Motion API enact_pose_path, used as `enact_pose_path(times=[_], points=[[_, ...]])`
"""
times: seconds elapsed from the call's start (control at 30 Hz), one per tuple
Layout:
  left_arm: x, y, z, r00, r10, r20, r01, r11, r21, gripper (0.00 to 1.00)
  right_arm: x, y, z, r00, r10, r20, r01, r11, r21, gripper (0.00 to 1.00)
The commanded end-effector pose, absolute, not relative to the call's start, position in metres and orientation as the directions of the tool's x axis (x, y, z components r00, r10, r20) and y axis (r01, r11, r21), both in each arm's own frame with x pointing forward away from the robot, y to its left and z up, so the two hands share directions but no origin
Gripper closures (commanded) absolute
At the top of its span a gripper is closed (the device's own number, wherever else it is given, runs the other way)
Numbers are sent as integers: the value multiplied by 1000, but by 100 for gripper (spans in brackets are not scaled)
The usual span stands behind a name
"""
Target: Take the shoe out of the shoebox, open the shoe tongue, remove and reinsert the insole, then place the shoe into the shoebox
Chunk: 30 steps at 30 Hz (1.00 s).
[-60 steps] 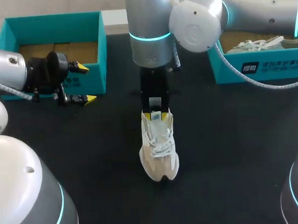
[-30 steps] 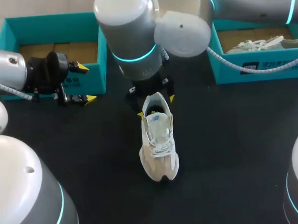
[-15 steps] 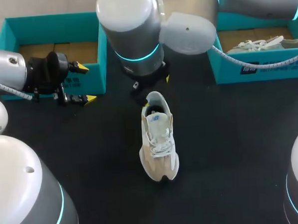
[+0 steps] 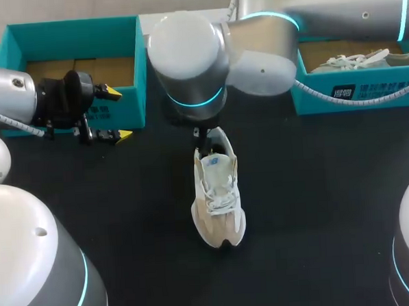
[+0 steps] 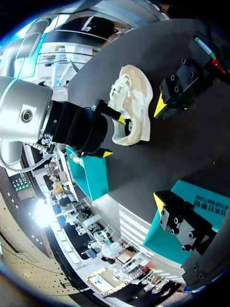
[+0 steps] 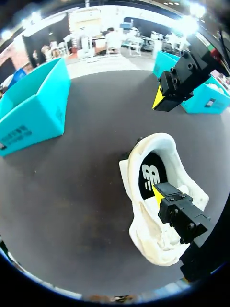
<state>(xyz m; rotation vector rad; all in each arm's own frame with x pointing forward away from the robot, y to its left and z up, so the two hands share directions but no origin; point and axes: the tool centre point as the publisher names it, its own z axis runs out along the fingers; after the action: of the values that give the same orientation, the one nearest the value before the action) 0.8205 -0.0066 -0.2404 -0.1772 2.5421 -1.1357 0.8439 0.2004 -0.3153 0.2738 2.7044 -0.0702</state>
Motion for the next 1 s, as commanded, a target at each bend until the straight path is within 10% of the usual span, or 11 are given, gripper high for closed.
enact_pose_path(times=[0.03,0.3,0.47,0.8,0.87,1.0], points=[[820,-7,-240,-931,-253,-263,25,675,-738,0,850,196,-328,-889,-228,-397,-210,974,-88,0],[820,-7,-240,-931,-253,-263,25,675,-738,0,862,197,-345,-911,-208,-356,-201,978,-58,21],[820,-7,-240,-931,-253,-263,25,675,-738,0,875,196,-349,-923,-153,-354,-152,988,-32,51],[820,-7,-240,-931,-253,-263,25,675,-738,0,871,194,-359,-965,-25,-259,-9,998,-63,52],[820,-7,-240,-931,-253,-263,25,675,-738,0,868,194,-361,-968,4,-252,23,997,-72,26],[820,-7,-240,-931,-253,-263,25,675,-738,0,869,196,-366,-964,51,-260,75,994,-81,47]])
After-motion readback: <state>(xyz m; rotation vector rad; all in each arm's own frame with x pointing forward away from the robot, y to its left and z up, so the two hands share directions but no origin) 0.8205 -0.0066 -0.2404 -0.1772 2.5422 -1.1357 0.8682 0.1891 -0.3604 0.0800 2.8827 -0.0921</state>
